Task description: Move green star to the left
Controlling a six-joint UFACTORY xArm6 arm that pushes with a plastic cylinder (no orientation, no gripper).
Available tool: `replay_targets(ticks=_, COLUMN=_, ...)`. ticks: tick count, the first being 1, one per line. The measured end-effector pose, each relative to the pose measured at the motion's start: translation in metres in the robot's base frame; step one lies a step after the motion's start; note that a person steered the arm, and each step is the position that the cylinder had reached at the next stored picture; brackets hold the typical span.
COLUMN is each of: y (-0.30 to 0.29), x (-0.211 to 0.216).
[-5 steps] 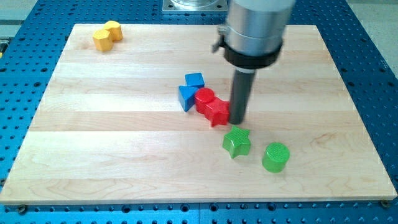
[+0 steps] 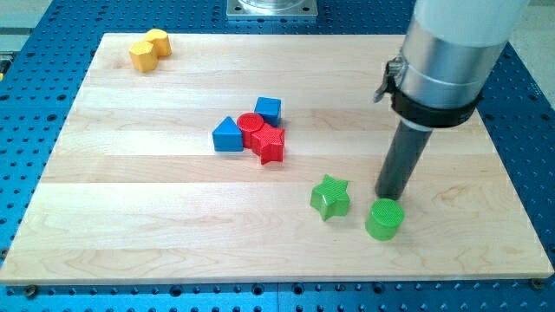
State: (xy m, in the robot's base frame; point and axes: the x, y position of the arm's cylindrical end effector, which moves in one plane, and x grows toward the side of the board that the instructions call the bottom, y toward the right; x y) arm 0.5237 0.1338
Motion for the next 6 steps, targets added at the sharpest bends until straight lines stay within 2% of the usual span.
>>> replay_targets(ticks=3, y=-0.101, x=0.0)
replay_targets(ticks=4, y=-0.112, x=0.0)
replay_targets(ticks=6, y=-0.13, x=-0.041)
